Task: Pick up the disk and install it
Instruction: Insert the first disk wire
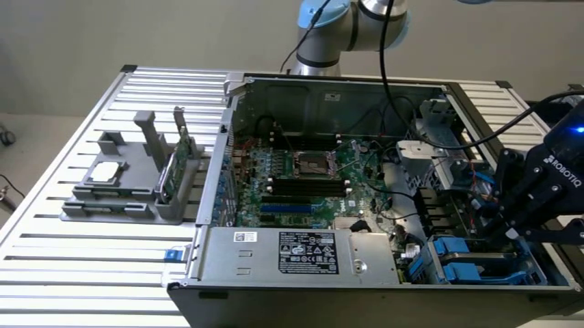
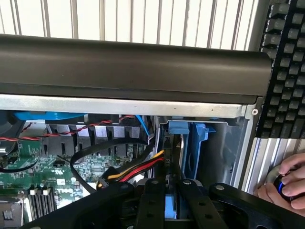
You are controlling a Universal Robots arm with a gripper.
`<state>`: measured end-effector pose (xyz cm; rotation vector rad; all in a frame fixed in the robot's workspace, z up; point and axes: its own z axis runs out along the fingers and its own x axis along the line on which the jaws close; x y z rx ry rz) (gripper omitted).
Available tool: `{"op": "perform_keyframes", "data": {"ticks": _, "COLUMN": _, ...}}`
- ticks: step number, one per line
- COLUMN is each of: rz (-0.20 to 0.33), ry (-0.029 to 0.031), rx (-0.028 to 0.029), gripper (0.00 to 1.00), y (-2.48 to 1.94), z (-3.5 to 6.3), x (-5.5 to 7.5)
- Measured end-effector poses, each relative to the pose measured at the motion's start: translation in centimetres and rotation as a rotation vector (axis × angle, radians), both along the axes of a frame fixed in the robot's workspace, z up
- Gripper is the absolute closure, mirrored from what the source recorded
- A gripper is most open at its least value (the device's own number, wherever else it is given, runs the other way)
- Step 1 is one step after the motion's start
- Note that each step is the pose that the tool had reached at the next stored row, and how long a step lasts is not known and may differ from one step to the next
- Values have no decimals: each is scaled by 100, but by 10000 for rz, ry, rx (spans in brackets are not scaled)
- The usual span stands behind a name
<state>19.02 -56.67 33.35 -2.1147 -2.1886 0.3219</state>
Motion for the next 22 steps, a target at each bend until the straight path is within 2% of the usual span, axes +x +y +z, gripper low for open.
{"op": "perform_keyframes", "data": {"ticks": 3, "rz": -256, "ry": 4, "rx": -3, "gripper": 83, "y": 1, "z": 1, "x": 0}}
{"op": "perform_keyframes", "data": {"ticks": 6, "rz": -524, "ry": 12, "rx": -33, "gripper": 83, "y": 1, "z": 0, "x": 0}}
{"op": "perform_keyframes", "data": {"ticks": 8, "rz": -619, "ry": 15, "rx": -83, "gripper": 83, "y": 1, "z": 0, "x": 1}}
{"op": "perform_keyframes", "data": {"ticks": 12, "rz": -671, "ry": 11, "rx": -224, "gripper": 83, "y": 3, "z": 0, "x": 7}}
{"op": "perform_keyframes", "data": {"ticks": 14, "rz": -672, "ry": 10, "rx": -267, "gripper": 83, "y": 10, "z": 0, "x": 7}}
{"op": "perform_keyframes", "data": {"ticks": 18, "rz": -671, "ry": -2, "rx": -278, "gripper": 83, "y": 23, "z": 0, "x": 8}}
{"op": "perform_keyframes", "data": {"ticks": 22, "rz": -672, "ry": -49, "rx": -277, "gripper": 83, "y": 25, "z": 0, "x": 7}}
